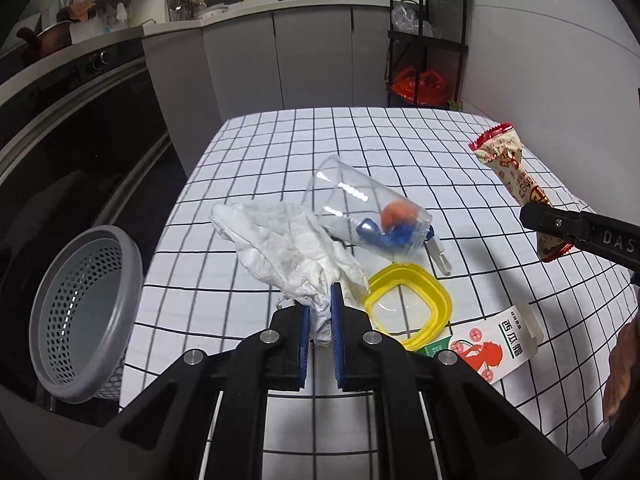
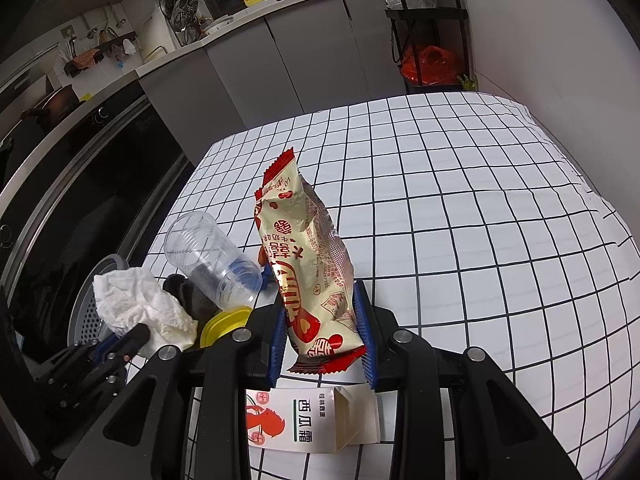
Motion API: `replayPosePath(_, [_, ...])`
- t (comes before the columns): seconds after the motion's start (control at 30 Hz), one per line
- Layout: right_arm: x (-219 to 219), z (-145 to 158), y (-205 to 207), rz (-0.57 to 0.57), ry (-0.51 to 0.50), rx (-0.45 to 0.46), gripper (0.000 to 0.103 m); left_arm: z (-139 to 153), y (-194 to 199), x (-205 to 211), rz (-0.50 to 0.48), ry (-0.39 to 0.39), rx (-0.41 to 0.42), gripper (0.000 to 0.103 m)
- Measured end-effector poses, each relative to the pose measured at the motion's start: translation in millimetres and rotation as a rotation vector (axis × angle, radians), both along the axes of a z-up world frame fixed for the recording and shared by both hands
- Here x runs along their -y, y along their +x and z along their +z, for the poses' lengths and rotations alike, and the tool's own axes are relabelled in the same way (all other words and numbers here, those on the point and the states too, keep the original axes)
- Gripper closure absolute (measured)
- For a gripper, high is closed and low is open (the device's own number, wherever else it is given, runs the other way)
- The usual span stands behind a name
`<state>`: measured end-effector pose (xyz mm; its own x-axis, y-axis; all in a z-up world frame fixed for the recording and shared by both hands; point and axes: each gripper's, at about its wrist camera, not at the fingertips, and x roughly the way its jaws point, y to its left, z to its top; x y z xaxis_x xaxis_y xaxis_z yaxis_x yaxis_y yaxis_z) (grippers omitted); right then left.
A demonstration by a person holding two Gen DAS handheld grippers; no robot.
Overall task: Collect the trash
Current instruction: 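Carry tissue and wrapper over the grey basket and open the left tool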
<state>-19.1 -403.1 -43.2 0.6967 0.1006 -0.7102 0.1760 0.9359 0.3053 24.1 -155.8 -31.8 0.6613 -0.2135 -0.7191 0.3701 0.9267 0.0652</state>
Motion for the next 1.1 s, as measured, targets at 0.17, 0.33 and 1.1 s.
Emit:
replayPosePath(0.17, [-13, 4, 0, 0.024, -0.012, 0.013, 0.073, 14, -1, -27, 0.026, 0.001, 0.036, 0.093])
replayPosePath(0.33, [-40, 8, 2, 0.076, -0.023, 0.024, 0.073, 25, 2, -63, 0.068, 0.000, 0.068, 0.093])
replayPosePath(1.1, [-263, 16, 56, 0.388, -0.054, 0.067, 0.073, 53, 46, -258, 0.384, -0.063, 0.150, 0.093])
